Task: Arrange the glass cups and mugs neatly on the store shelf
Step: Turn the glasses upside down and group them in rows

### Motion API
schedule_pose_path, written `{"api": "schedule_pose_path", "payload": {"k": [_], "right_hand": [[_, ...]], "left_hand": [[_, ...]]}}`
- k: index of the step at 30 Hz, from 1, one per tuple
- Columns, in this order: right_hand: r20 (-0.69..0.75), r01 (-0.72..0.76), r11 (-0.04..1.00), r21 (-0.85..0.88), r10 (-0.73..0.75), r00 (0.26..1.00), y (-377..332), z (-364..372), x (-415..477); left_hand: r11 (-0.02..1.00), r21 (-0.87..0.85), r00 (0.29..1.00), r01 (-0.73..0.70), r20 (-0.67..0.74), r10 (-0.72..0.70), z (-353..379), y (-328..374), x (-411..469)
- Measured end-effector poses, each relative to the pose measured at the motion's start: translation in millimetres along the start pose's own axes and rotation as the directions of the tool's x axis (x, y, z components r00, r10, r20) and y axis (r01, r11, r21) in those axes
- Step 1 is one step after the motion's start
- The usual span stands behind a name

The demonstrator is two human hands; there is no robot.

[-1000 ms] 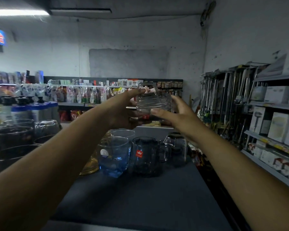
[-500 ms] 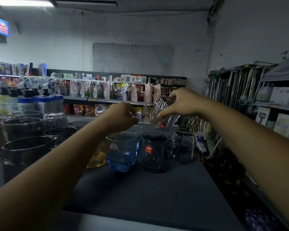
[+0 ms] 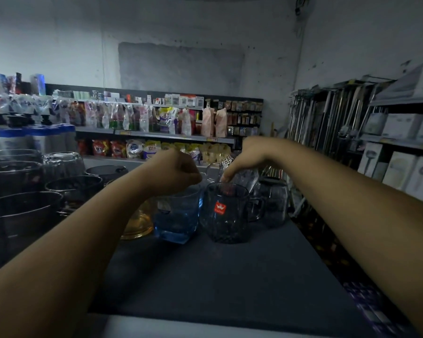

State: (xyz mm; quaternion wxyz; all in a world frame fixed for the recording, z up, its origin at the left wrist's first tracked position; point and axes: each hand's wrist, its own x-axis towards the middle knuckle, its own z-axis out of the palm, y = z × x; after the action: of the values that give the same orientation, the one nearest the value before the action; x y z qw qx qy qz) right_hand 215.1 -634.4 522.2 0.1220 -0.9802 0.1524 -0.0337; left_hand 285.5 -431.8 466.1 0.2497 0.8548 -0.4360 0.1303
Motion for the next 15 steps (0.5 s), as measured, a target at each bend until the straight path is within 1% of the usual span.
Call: {"api": "schedule_pose_path", "payload": {"k": [2, 10, 13, 15], "right_hand": [[0.020, 0.000, 0.998, -0.067, 0.001, 1.000, -2.5, 4.3, 4.3], [0.133, 0.024, 0.982, -0.185, 0.000, 0.991, -8.7, 13.6, 18.2], [0.145, 0.052, 0.976, -0.212, -0.022, 0.989, -9.3, 15.9, 18.6], [0.131, 0.065, 0.978, -0.200, -0.039, 0.991, -8.3, 15.7, 15.6]], "left_hand": [[1.000, 0.009, 1.000, -0.007, 0.006, 0.007, 0.1, 0.0, -1.0], [0.999, 0.018, 0.999, -0.032, -0.006, 0.033, 0.5, 2.3, -4.2], [1.000, 0.013, 1.000, -0.025, -0.005, 0.025, 1.1, 2.4, -4.0], [0.999, 0.016, 1.000, -0.028, -0.005, 0.028, 1.0, 2.4, -3.7]]}}
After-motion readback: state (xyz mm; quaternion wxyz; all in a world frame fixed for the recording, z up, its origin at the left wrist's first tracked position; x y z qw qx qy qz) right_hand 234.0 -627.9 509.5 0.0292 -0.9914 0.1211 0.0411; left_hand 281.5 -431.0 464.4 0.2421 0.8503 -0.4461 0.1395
